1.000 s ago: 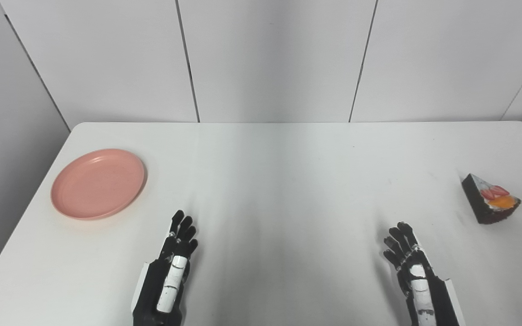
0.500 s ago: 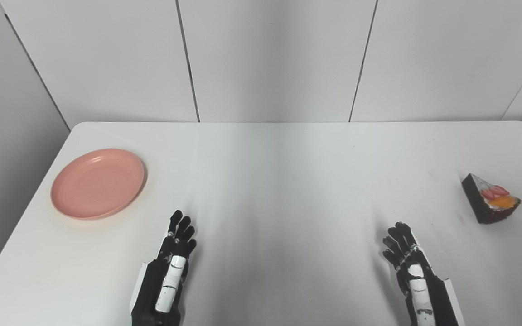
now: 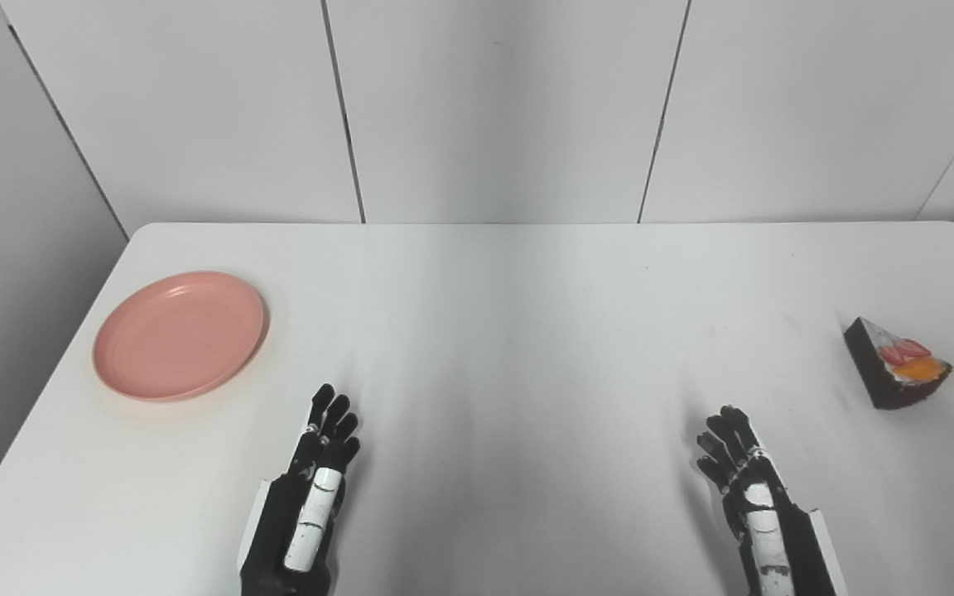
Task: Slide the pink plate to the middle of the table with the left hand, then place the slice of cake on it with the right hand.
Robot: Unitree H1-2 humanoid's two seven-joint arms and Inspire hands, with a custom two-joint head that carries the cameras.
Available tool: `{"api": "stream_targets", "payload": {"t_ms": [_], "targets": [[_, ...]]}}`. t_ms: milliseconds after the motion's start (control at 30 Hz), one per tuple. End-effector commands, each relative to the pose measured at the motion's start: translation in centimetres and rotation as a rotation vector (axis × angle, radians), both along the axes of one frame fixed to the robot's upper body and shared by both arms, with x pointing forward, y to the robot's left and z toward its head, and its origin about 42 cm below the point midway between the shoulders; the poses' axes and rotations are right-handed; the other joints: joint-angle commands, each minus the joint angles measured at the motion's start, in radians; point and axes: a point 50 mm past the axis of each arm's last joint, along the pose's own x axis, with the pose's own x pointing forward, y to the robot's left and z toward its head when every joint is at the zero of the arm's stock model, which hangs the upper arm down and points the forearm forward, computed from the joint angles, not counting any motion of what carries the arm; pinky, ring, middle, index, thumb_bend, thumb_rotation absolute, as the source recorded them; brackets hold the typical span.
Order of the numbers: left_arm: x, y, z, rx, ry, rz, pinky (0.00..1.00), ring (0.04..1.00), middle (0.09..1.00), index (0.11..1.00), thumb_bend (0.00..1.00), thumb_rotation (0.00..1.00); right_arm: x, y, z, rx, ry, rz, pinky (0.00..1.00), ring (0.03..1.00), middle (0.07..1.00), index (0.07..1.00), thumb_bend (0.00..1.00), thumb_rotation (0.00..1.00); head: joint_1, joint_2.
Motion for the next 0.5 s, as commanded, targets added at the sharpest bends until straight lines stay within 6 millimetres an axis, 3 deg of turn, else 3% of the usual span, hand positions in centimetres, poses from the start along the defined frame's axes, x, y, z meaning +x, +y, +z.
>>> {"api": "stream_targets", "payload": {"t_ms": [0, 133, 267, 467], "targets": [[-2.5, 0.7, -0.7, 0.018, 0.031, 0.012, 1.00, 0.986, 1.000, 1.000, 0.82, 0.76, -1.2, -0.9, 0.1, -0.037, -0.008, 0.007, 0.92, 0.903, 0.917, 0.920, 0.88, 0.94, 0.001, 0.001], [-2.5, 0.5, -1.0, 0.030, 0.030, 0.014, 1.00, 0.977, 0.997, 1.000, 0.80, 0.77, -1.3, -1.2, -0.1, -0.043, -0.007, 0.008, 0.91, 0.905, 0.921, 0.924, 0.88, 0.95, 0.034, -0.018], [-2.6, -0.3, -1.8, 0.037, 0.033, 0.010, 1.00, 0.973, 0.994, 1.000, 0.78, 0.78, -1.3, -2.1, -1.0, -0.049, -0.004, 0.014, 0.92, 0.911, 0.926, 0.930, 0.88, 0.96, 0.124, -0.078], [-2.5, -1.6, -2.8, 0.058, 0.028, 0.006, 1.00, 0.968, 0.993, 1.000, 0.75, 0.79, -1.4, -3.7, -2.3, -0.058, 0.001, 0.011, 0.93, 0.923, 0.933, 0.935, 0.88, 0.99, 0.212, -0.137]]}}
